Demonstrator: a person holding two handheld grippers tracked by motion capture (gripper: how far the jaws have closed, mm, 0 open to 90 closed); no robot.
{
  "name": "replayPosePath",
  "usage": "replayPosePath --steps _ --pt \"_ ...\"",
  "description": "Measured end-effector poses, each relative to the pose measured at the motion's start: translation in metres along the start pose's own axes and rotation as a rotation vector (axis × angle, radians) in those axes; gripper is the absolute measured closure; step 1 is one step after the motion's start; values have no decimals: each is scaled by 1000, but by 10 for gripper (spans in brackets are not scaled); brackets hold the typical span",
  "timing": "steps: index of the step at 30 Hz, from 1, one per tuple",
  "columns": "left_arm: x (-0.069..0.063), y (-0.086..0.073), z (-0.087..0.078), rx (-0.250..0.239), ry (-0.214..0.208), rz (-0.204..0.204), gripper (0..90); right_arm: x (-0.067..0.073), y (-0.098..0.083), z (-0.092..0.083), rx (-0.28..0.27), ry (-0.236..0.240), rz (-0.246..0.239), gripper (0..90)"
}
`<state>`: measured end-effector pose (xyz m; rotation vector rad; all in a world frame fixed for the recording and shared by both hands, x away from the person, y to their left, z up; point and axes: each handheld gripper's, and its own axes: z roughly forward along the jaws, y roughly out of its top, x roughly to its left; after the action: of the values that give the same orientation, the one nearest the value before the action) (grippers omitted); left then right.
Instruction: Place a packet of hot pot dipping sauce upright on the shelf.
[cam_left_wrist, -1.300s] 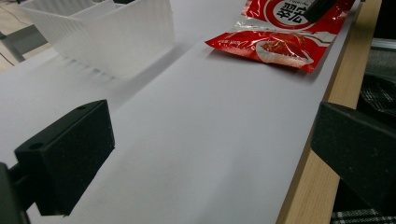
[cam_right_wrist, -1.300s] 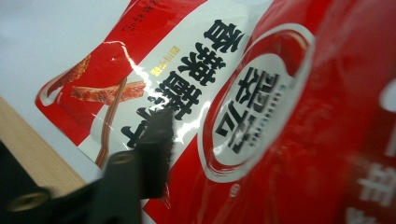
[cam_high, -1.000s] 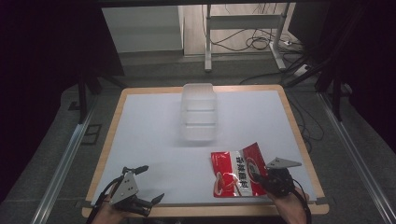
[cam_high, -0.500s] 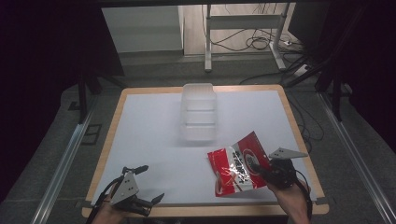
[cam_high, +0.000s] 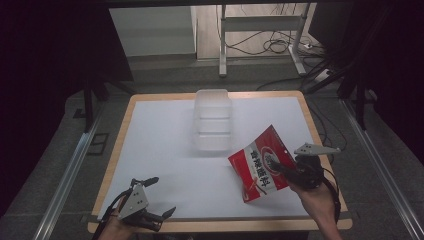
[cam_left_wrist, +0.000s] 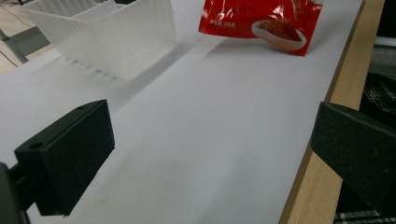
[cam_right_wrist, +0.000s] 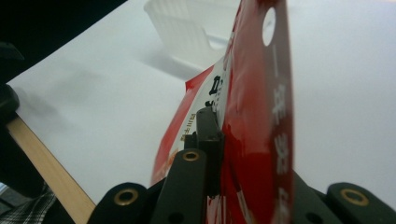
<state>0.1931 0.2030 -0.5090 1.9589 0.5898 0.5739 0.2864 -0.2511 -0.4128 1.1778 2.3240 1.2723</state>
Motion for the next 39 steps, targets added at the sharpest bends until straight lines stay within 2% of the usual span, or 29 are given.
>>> replayPosePath --steps 4,12,16,23,26,39 --pt "0 0 0 1 -1 1 0 4 15 -5 -10 -17 -39 879" --pt "0 0 0 0 -1 -1 0 4 30 -6 -15 -33 -71 879" --pt "0 0 0 1 -1 2 0 4 40 -7 -20 -63 -95 879" --pt "1 0 0 2 0 3 0 -6 59 -9 -27 -103 -117 879" --pt "1 0 -1 2 -2 1 0 -12 68 -6 -24 -92 -130 879" --pt "3 0 -1 0 0 -9 0 -19 95 6 -8 -61 -202 879"
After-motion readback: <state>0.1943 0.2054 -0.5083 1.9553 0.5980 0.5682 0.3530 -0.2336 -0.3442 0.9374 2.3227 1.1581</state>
